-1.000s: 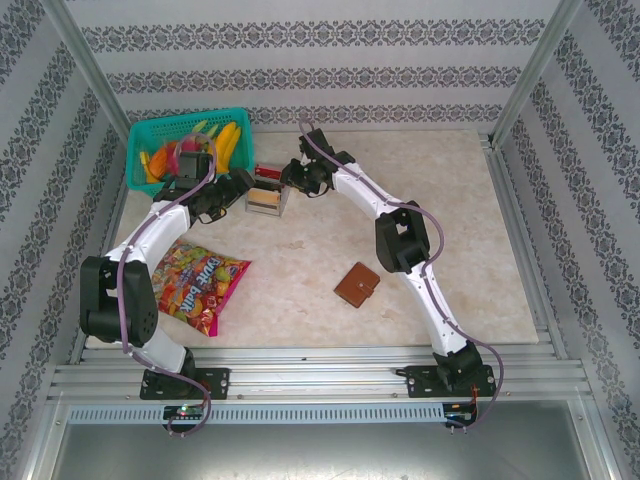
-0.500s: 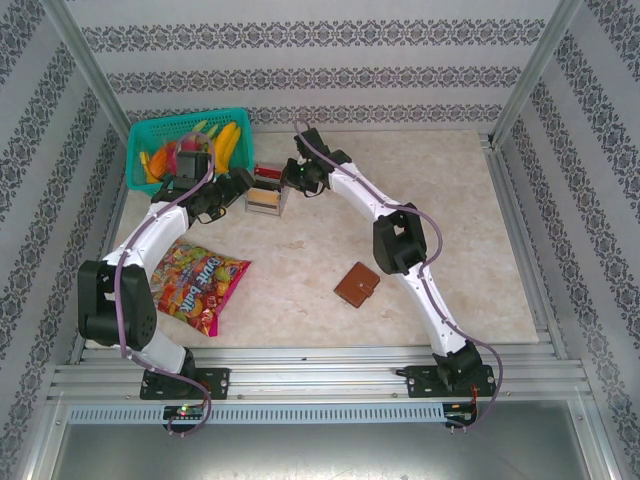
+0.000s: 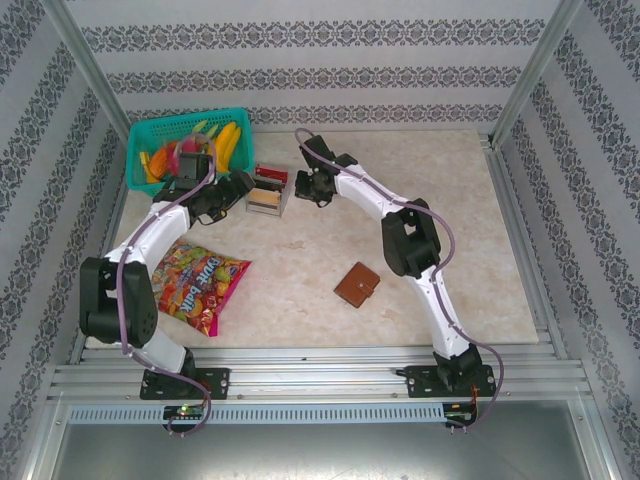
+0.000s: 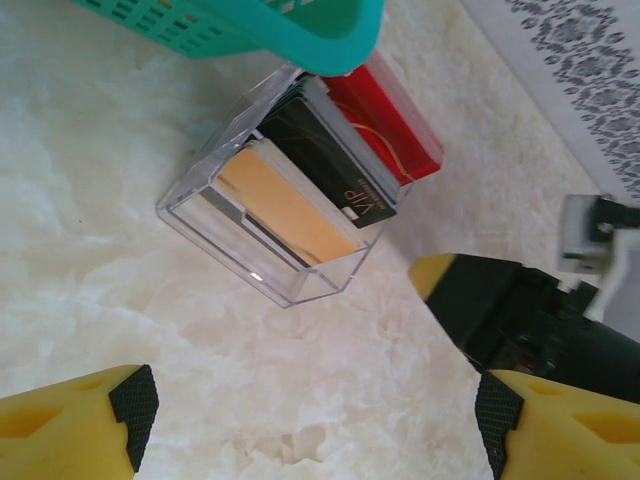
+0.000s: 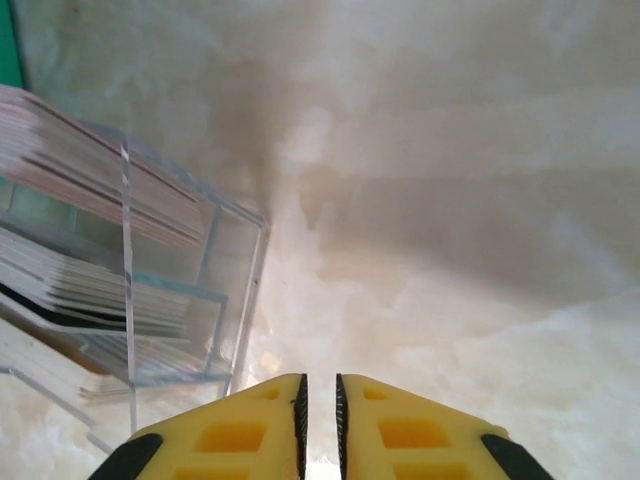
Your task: Put the credit cards into the card holder
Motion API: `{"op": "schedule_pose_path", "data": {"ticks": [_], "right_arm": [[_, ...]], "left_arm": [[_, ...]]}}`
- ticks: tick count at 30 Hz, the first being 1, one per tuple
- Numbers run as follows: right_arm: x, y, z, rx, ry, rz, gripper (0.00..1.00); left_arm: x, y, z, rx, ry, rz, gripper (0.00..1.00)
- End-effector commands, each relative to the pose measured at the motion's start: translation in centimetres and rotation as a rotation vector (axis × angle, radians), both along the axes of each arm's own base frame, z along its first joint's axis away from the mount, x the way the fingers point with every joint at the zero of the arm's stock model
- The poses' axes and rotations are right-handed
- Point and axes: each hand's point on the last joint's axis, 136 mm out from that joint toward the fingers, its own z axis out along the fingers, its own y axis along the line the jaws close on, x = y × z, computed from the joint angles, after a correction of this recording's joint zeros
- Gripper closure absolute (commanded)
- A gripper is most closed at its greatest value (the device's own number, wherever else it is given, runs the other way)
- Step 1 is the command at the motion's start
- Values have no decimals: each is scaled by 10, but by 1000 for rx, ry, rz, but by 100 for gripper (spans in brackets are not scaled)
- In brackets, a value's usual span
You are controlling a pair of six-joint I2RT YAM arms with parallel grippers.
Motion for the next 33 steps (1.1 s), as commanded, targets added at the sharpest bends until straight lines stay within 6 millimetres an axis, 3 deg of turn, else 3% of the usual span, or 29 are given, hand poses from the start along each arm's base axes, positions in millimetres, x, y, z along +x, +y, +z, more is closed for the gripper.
{"op": "schedule_pose_path", "data": {"ticks": [1,14,20,33], "right_arm": [[9,-3,36,57,-91,18,77],[8,-5,51,253,-94,73,50],[-2,-8,60,304,-99,67,41],[-29,-25,70,282,-93,60,38]], "left_arm": [[15,6,-14,54,18,-11,16],[87,-19,-16,167,-245,-299,3],[100,-18,-27,232,-287,-331,0],[112,-32,-69,309,-254,-365,0]]}}
